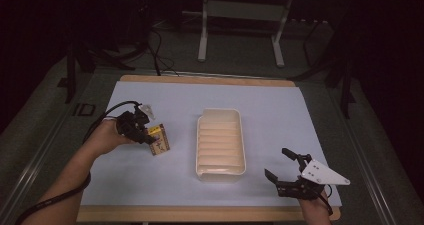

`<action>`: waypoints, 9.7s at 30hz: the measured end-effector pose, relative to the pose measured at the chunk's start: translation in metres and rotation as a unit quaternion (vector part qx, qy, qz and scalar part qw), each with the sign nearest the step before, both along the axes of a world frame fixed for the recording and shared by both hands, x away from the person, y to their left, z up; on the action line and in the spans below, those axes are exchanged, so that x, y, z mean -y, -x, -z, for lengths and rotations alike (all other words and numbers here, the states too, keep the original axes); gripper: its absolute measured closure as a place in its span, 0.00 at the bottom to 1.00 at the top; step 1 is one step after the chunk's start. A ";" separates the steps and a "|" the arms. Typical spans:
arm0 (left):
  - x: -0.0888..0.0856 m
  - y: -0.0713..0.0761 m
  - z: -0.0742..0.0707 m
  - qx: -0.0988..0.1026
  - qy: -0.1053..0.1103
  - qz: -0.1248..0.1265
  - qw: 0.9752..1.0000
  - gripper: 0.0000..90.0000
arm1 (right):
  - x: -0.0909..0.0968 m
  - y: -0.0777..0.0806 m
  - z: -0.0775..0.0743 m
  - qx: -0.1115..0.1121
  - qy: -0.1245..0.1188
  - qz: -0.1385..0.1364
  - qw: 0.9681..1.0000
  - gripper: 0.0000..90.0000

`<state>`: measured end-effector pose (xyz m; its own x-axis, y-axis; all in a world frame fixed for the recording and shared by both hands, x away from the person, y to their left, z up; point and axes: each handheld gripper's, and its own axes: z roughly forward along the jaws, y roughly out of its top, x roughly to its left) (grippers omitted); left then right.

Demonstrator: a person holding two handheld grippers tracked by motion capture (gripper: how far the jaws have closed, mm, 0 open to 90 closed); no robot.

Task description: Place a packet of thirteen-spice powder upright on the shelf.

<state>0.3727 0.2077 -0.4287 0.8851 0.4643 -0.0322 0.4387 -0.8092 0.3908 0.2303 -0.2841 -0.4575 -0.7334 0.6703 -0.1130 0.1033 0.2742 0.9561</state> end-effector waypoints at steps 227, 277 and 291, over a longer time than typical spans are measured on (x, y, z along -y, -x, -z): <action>0.080 -0.054 -0.018 0.093 0.076 0.028 0.992 0.58 | -0.003 -0.002 0.003 -0.011 0.007 -0.018 1.000 0.16; 0.026 0.072 0.030 0.100 0.151 -0.190 0.965 0.01 | -0.005 -0.002 0.004 -0.014 0.013 -0.012 1.000 0.16; 0.006 0.101 0.039 0.092 0.166 -0.202 0.961 0.01 | -0.004 -0.002 0.003 -0.012 0.015 -0.014 1.000 0.16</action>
<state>0.2722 0.2021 -0.4676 0.6394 0.7625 -0.0983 0.5896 -0.4043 0.6993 0.2322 -0.2798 -0.4609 -0.7546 0.6460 -0.1149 0.1177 0.3055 0.9449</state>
